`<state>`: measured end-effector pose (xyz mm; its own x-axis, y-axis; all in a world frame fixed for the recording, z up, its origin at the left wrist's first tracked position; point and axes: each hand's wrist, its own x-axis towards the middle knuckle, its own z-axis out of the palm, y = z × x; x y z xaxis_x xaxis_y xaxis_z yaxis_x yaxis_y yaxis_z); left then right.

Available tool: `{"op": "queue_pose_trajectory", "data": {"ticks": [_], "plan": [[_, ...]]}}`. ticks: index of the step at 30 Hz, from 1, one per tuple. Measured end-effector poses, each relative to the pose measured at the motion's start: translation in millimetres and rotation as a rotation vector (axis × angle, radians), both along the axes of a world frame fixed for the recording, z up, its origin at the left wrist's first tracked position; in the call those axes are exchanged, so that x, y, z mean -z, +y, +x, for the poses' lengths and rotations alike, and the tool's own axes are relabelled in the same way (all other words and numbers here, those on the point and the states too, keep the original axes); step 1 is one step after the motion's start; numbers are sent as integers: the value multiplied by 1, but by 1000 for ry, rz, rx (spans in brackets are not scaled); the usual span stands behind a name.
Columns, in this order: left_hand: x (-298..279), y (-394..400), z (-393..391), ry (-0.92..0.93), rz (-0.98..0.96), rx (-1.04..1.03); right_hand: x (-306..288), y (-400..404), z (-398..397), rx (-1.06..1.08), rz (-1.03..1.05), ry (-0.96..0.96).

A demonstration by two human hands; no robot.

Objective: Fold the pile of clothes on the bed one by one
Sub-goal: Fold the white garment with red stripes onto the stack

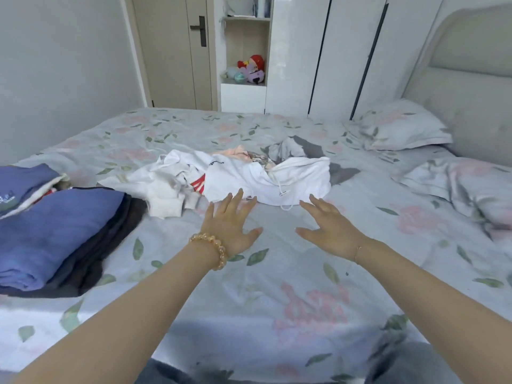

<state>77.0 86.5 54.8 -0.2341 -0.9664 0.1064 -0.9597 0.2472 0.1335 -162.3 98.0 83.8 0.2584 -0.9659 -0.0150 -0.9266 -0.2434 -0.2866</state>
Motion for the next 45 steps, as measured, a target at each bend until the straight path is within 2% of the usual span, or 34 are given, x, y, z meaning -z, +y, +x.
{"op": "queue_pose_trajectory", "data": {"ticks": [7, 11, 19, 23, 24, 26, 28, 29, 32, 34, 36, 37, 39, 41, 43, 45], "plan": [[85, -31, -37, 30, 114, -32, 96, -24, -28, 82, 123, 22], [118, -61, -48, 47, 179, -91, 143, -52, -27, 140, 60, 60], [120, -135, -67, 234, -113, -87, 153, -118, -23, 177, -7, 50], [118, -171, -68, 25, -396, -41, 155, -128, -26, 168, -37, 37], [117, -180, -66, -27, -422, -63, 156, -128, -26, 167, -45, 32], [117, -196, -58, -42, -322, -124, 158, -128, -25, 161, -52, 35], [116, -210, -48, 39, -163, -186, 159, -128, -26, 166, -63, 31], [117, -215, -43, 83, -149, -203, 159, -129, -26, 171, -66, 21], [112, -216, -34, 262, -282, -211, 155, -127, -26, 172, -58, -5], [104, -210, -34, 413, -256, -192, 150, -125, -25, 163, -49, -48], [87, -198, -38, 484, -180, -153, 143, -120, -25, 163, -17, -172], [76, -190, -41, 475, -165, -115, 137, -118, -27, 184, 27, -299], [52, -169, -48, 443, -139, -42, 116, -107, -29, 268, 188, -716], [37, -139, -59, 504, -90, 8, 94, -97, -28, 377, 348, -1105], [34, -101, -75, 636, -7, 72, 85, -93, -28, 444, 439, -1271], [38, -62, -95, 741, 66, 140, 82, -83, -22, 469, 470, -1360]]}}
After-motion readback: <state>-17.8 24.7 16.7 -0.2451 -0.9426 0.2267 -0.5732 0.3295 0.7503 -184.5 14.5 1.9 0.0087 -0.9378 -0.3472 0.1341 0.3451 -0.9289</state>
